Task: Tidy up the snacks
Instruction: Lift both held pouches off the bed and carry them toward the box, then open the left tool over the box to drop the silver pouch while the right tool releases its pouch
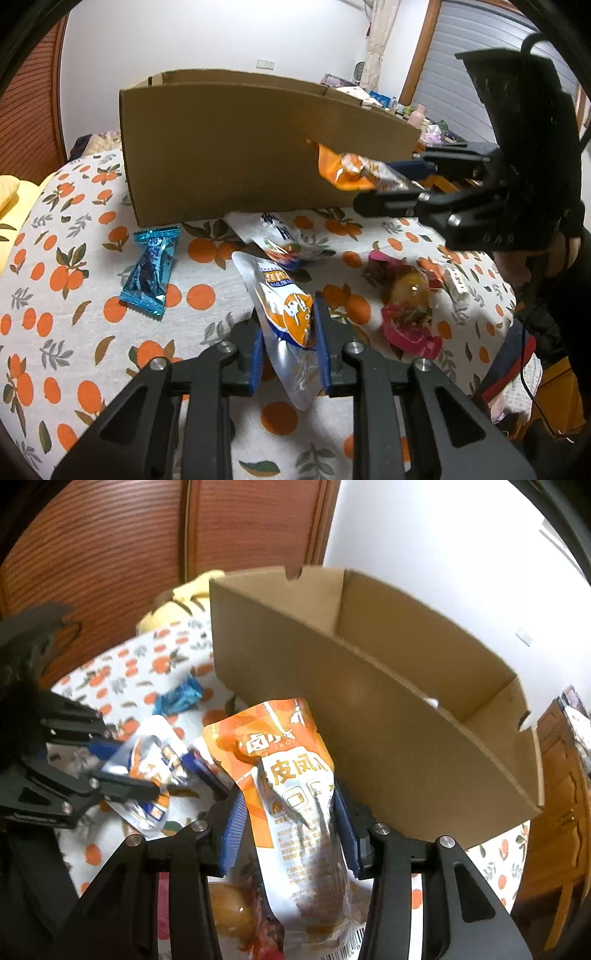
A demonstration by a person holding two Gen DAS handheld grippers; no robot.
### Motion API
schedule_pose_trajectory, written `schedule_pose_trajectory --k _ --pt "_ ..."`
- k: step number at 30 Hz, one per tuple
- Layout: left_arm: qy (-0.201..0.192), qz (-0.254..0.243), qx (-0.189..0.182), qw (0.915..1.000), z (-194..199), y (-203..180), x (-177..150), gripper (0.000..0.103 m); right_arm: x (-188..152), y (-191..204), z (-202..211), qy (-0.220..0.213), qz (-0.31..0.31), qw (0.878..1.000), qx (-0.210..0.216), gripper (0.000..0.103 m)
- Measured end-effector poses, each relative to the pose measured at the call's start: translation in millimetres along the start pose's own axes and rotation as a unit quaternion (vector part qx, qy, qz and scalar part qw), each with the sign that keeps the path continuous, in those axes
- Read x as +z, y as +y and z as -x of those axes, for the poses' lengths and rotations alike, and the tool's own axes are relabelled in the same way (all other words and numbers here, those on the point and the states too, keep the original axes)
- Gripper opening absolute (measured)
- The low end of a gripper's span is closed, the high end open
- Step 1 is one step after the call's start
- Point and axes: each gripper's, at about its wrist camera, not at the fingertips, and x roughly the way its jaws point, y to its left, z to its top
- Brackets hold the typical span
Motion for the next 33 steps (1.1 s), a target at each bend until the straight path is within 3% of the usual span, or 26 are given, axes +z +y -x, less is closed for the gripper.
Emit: schedule_pose_trajectory --k 5,13,23,33 --pt "-0.026 -0.003 -0.007 0.9996 24.8 -8.8 -0.2 0.020 8.2 -4.8 26.9 -0.024 0.001 1.000 -0.005 0.046" --pt "-0.076 -0.024 -0.004 0.9968 60.0 -11.7 36.7 0.020 28.7 -19.9 54.7 -0.062 -0.009 0.998 -0.023 0.046" --pt "-0.098 -0.049 0.014 0.9939 62.8 -5.7 82.0 0.020 48.4 -36.5 69.0 -0.086 -0.018 0.995 -0.044 0.046" --pt "-0.102 -0.066 0.027 0.9922 50.1 -1.0 130.9 0.021 77.6 -56.1 56.5 -0.094 -0.029 0.993 -0.063 0.046"
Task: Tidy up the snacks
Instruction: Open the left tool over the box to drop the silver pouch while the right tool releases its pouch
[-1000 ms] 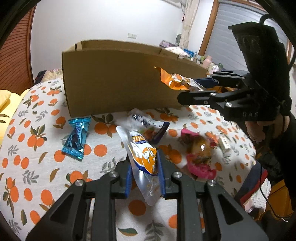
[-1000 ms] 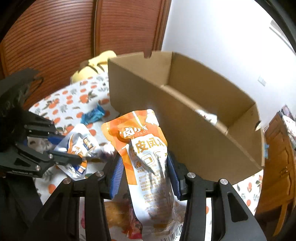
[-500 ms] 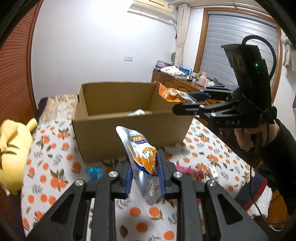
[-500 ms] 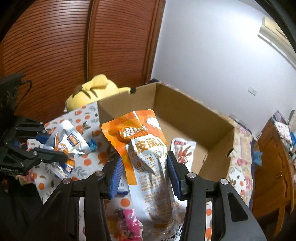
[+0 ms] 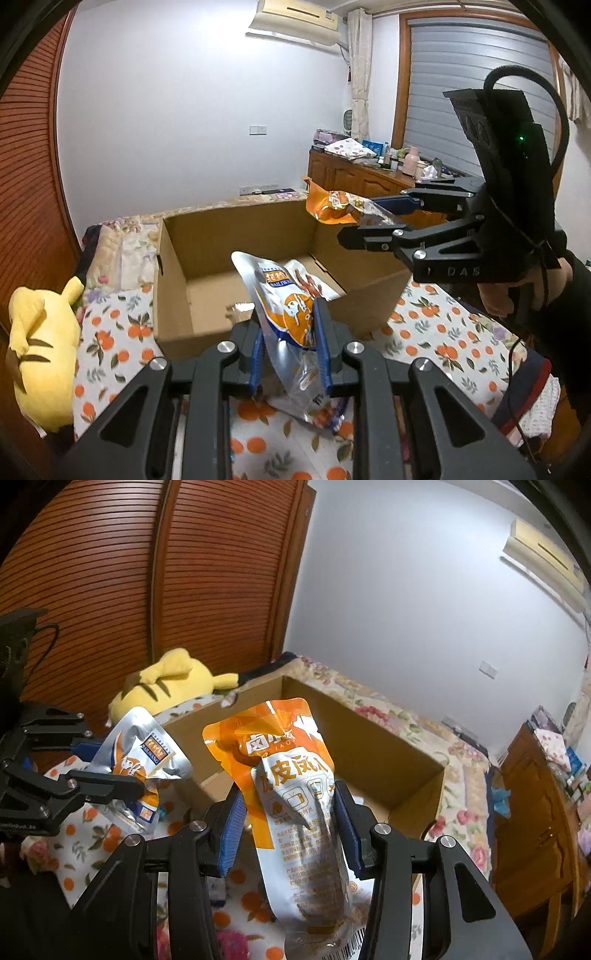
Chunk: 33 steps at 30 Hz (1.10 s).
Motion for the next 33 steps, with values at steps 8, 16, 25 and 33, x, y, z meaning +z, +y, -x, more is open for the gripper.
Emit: schedule_pose_trajectory --k 8,16,25,33 --pt "0.008 0.011 0.000 0.9999 -25.7 13.4 23.7 0.021 15.8 -14.8 -18.4 0.000 -0.029 1.000 -0.008 0.047" --pt "0.032 0.014 0.021 0.9992 -61.1 23.7 28.0 0.021 23.6 -20.4 -40.1 0.001 -0.044 0.999 -0.015 0.047" --pt "0.045 0.035 0.033 0.9978 -82.4 42.5 26.9 0.025 26.3 -34.4 -63.1 0.001 -0.069 0.997 -0.021 0.047" --pt "0.039 0.042 0.040 0.9976 -72.7 49.6 18.1 0.030 29.0 -35.6 -69.7 -0.009 -0.069 0.997 -0.042 0.049"
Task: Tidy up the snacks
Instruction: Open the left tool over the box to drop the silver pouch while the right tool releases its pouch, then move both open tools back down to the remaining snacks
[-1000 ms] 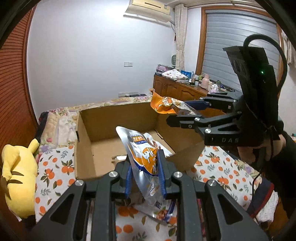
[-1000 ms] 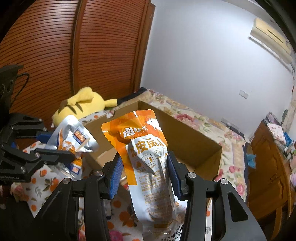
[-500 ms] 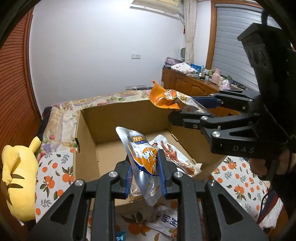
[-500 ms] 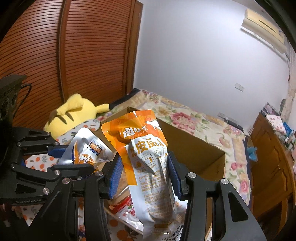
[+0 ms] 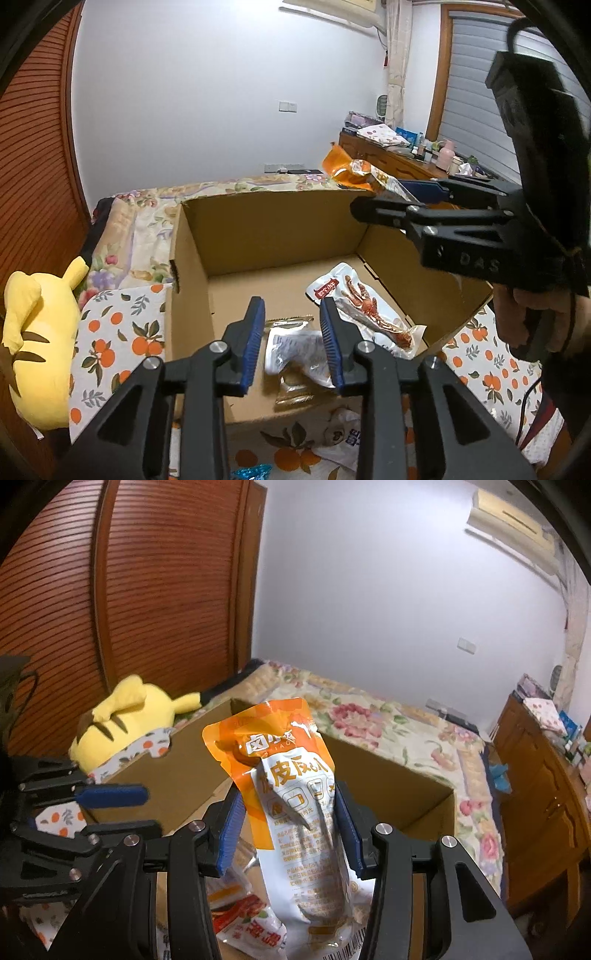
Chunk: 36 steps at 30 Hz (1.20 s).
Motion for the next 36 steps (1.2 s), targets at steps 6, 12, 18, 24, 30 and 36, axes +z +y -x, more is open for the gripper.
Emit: schedule_pose_trajectory --k 6,12,18,24,30,36 --pt "-0.008 -0.007 -0.002 0.9999 10.8 -0.8 -8.2 0.030 -5.3 3.0 -15.9 0.039 0.011 0.999 -0.010 0.051" --pt "-0.015 -0.010 -0.011 0.9998 24.4 -4.3 -17.2 0.031 -15.2 3.4 -19.9 0.056 0.010 0.998 -0.002 0.052" --pt "-0.023 -0.013 -0.019 0.9995 37.5 -7.5 -27.1 0.033 -26.1 0.4 -20.3 0.070 0.003 0.997 0.010 0.054" --pt "-0.028 -0.017 -0.023 0.9992 48.5 -12.2 -38.2 0.038 -36.7 -2.4 -5.3 0.068 -0.015 0.997 0.036 0.056" --pt "-0.032 -0.021 -0.027 0.9989 60.6 -16.5 -50.0 0.047 -52.5 -1.6 35.8 0.039 -0.033 0.997 0.059 0.057" --pt "-0.014 -0.021 -0.043 0.9987 63.6 -20.3 -68.2 0.056 -81.7 0.7 81.4 0.021 -0.038 0.997 0.069 0.057"
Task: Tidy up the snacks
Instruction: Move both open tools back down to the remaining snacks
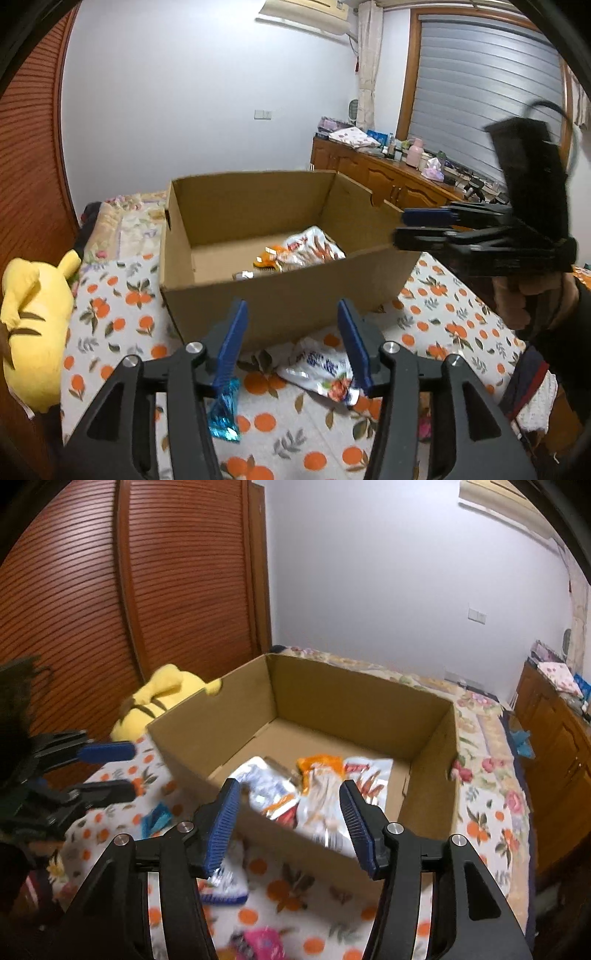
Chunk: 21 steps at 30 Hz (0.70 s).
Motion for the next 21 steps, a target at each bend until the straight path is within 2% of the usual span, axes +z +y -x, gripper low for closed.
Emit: schedule_pose_trajectory --k 3,5,12,21 --pt "0.006 0.014 0.000 0.9999 -2.5 2.6 -14.6 0.066 -20.1 4.0 16.5 -0.001 -0.003 1.000 0.007 0.059" --pt "0.013 0.024 0.002 0.9996 -5.5 4.9 -23.8 0.068 -33.7 7.8 22.5 0.005 -0.002 1.000 0.010 0.060" --pt "0.044 0.030 0.038 0.9979 -16.1 16.6 -55.3 0.068 -85.0 19.5 22.2 0.035 -0.008 0.999 0.025 0.062" --pt "0.085 0.040 0.084 0.9921 -35.5 36.5 -75.2 0.067 -118.4 36.5 -0.1 0.058 -0.013 0.997 0.046 0.062"
